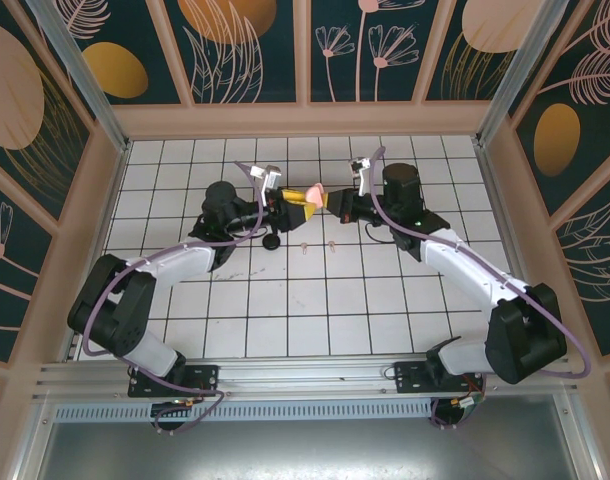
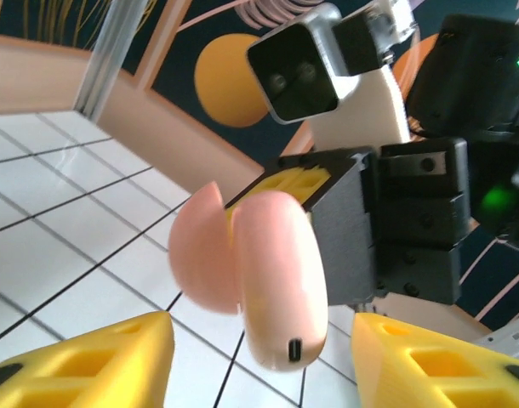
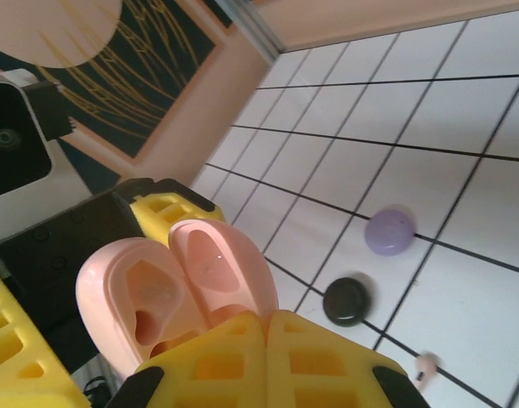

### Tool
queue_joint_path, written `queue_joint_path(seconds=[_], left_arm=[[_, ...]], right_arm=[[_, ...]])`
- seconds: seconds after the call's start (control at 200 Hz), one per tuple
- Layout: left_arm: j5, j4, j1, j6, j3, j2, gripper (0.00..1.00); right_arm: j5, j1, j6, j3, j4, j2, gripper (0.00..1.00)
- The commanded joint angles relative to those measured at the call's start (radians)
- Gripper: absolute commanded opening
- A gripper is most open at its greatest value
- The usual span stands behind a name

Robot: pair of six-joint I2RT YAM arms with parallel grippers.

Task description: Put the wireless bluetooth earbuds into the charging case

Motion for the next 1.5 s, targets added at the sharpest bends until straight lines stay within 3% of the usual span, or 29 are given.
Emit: queue_joint_path(seconds=[0.0, 0.34, 0.505, 0.771, 1.491], left_arm=[[-0.014, -0.216, 0.028, 0.181, 0.074, -0.07, 0.62], [0.103, -0.977, 0.052, 0.643, 0.411, -0.017, 0.74], [0.133, -1.171, 0.052, 0.753, 0.503, 0.036, 0.73], [0.203, -1.292, 0.052, 0.827, 0.545, 0.074, 0.61], [0.262, -1.253, 0.049, 0.803, 0.538, 0.114, 0.56]], right_arm=[[0.09, 0.002, -0.12, 0.059, -0.141, -0.01, 0.0], [0.26, 0.035, -0.357, 0.136, -0.374, -0.008, 0.0], [0.28, 0.057, -0.435, 0.17, -0.443, -0.006, 0.0], [0.273, 0.095, -0.486, 0.19, -0.48, -0.011, 0.0], [0.297, 0.176, -0.501, 0.287, -0.503, 0.078, 0.0]])
